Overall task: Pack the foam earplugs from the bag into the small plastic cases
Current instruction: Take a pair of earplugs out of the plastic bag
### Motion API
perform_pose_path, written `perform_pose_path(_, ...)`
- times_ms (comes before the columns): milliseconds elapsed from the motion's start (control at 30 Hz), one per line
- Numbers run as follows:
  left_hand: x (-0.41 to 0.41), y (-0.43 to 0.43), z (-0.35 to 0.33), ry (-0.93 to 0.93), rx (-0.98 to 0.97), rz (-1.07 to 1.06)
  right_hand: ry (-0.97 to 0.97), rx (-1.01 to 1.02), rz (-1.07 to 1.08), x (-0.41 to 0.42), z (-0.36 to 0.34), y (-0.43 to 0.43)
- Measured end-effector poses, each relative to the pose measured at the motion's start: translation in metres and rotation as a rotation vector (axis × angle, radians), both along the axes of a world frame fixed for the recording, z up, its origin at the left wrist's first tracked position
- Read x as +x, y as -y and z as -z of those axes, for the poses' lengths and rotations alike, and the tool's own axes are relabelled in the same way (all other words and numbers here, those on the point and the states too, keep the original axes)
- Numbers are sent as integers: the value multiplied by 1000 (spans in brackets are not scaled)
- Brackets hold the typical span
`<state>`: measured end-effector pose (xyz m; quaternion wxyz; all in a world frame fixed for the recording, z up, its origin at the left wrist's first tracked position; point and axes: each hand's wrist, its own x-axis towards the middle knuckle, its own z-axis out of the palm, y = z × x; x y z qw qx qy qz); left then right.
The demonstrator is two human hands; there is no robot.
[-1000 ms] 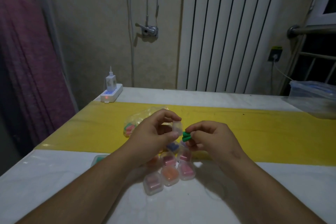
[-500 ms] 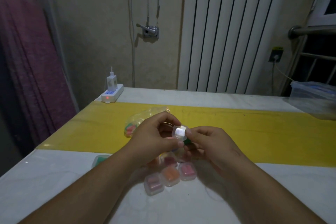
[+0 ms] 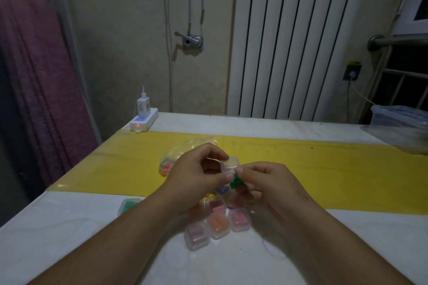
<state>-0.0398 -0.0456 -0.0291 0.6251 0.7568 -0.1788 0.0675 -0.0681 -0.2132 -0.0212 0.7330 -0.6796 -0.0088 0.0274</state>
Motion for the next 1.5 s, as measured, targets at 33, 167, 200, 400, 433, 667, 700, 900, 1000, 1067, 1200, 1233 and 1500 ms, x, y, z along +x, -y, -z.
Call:
perform_pose_path(33,0,-1,1,6,10,2,7,-9,8,0,1,0)
perform_pose_path(167,0,-1,0,66,67,-27,28,-43,36,2,1,-2)
perform_pose_path(200,0,0,0,79,84,-43,29,-33,37,1,1,-2)
perform_pose_path(400,3,-1,6,173,213,-108,22,-43,51,-4,5,-9)
perform_pose_path(433,4,-1,6,210,264,-135,23,-70,67,-2,6,-10)
perform_pose_path(667,4,6,7,296,372,-46,62,-202,103,3,6,-5)
perform_pose_path(700,4,6,7,284,380,-18,77,-179,85,1,5,-5)
perform_pose_path(900,5,4,3,187,146,-90,17,-13,123,0,-2,-3)
perform_pose_path(1000,3,5,3,150,124,-60,-5,-51,13,-1,-1,-5)
perform_pose_path(1067,2,5,4,171,169,-65,15,-56,5,0,0,-5)
perform_pose_path(1200,4,4,6,190,181,-36,24,-46,48,1,1,-5)
perform_pose_path(1233,5,4,7,191,185,-52,24,-47,52,1,1,-5)
perform_pose_path(1500,2,7,5,222,205,-109,56,-133,105,3,8,-7)
